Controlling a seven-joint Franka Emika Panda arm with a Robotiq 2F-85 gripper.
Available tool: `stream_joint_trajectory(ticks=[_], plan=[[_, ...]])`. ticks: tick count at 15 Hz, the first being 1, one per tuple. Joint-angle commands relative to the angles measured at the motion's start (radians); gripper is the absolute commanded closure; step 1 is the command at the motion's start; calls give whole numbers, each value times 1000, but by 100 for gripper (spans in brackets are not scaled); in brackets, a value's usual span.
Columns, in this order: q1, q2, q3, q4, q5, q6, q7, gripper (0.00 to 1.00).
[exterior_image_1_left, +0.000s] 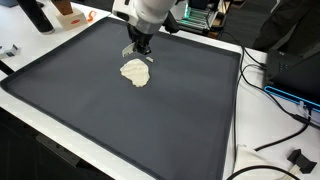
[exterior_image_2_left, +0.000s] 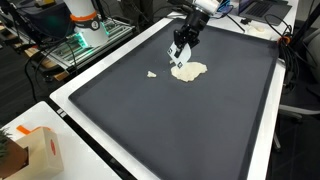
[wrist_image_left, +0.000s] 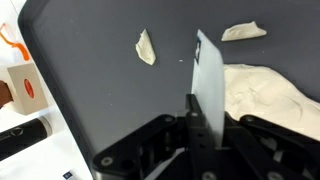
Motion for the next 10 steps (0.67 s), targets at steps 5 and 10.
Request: stream_joint_trajectory(ticks=[5,10], plan=[[37,7,-11,3,-85,-10,-59,99],[37,-4,-5,-7,-136,11,-98,99]])
